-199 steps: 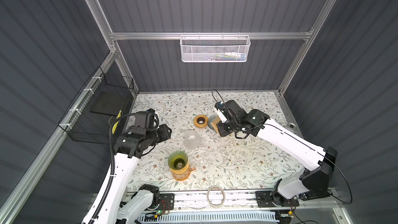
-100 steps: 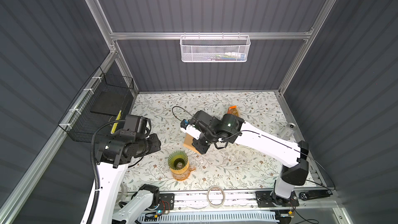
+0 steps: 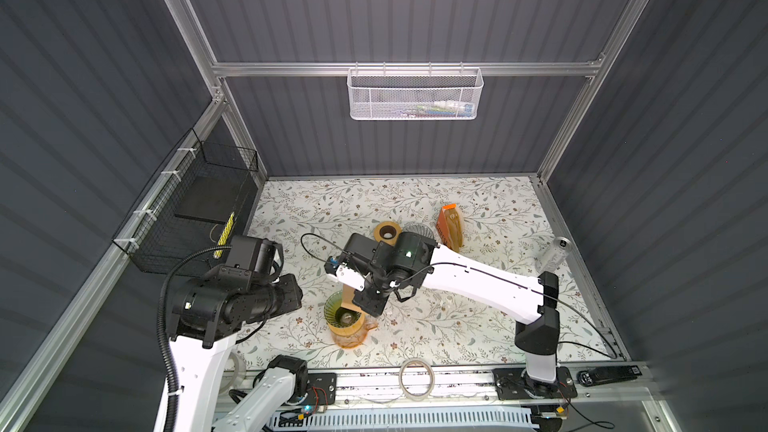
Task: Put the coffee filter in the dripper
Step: 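Carry the filter over the green dripper with the right gripper while the left arm rises, then lower the filter into the green dripper while the left gripper moves to its edge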
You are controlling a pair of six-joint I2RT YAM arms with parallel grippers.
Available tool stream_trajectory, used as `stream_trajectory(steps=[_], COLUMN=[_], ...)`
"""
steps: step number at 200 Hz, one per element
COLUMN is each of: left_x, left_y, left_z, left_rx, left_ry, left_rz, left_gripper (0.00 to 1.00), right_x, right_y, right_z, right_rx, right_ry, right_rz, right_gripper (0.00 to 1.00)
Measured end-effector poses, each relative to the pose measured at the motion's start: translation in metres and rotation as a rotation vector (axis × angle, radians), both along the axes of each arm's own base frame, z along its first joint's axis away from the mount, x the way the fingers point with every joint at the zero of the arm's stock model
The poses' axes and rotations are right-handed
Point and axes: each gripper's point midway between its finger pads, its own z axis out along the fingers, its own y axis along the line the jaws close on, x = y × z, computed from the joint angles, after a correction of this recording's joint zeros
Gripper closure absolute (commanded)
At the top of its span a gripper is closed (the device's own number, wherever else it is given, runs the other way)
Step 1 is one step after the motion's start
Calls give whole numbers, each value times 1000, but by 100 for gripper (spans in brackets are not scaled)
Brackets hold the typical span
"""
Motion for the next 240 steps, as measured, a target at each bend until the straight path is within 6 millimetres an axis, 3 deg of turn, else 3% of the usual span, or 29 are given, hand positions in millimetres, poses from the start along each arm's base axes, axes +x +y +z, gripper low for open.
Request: stream_trajectory(steps=[38, 117, 156, 181, 240], left_x=[-3, -9, -9, -9, -5], left_y=[0, -3, -5, -7, -14], left_z=[1, 1, 1, 2, 2], left_rx=[-5, -24, -36, -43, -67], left_ry=[-7, -22, -27, -28, -40], left_rz=[-6, -30, -40, -50, -80], left_gripper=[54, 54, 54, 54, 54], right_x=[-1, 1, 1, -1, -11], right_y=[7, 21, 26, 28, 32], right_z=[-16, -13, -23, -29, -25], right_rx=[-33, -15, -30, -37, -10], right_ry=[28, 37, 57, 81, 140], right_rz=[-8, -28, -39, -45, -40], right_gripper=[100, 93, 88, 80, 77])
